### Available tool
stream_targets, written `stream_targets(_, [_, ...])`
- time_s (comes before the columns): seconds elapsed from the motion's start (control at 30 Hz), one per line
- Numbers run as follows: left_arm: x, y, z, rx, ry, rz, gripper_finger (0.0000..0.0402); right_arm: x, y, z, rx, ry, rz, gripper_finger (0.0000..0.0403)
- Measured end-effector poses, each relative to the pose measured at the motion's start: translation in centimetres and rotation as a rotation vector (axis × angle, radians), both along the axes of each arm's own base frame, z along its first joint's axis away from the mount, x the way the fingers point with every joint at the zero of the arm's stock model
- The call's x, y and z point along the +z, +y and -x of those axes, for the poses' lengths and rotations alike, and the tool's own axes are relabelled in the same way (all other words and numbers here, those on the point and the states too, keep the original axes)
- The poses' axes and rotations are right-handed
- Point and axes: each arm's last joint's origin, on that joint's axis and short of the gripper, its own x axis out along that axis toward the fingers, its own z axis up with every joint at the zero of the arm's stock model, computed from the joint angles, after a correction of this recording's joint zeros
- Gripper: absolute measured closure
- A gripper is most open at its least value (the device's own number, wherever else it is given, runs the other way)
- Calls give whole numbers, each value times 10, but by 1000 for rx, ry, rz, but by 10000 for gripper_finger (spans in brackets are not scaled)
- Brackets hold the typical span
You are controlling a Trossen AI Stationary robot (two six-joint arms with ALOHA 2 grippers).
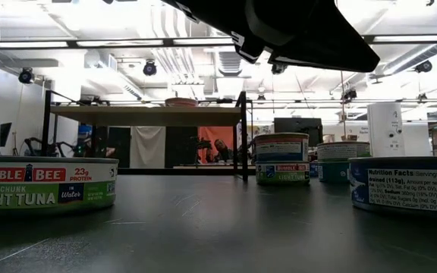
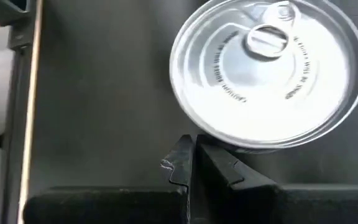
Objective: Stack canned seafood by type on shelf
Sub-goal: Put the blue tuna can on the shelf
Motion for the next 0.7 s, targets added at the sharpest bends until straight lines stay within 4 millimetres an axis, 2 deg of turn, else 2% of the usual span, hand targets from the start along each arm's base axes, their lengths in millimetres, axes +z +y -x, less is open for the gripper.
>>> stream_targets(0.43, [-2,0,3,-5,43,-23,401,-1,-23,-21,-84,-26,74,390])
stream_targets(0.57, [1,1,10,6,110,-28,401,-1,-28,-20,-76,6,110,390])
stream_targets(0.7, [-6,4,15,22,198,-36,401,10,-34,-12,-106,46,94,390])
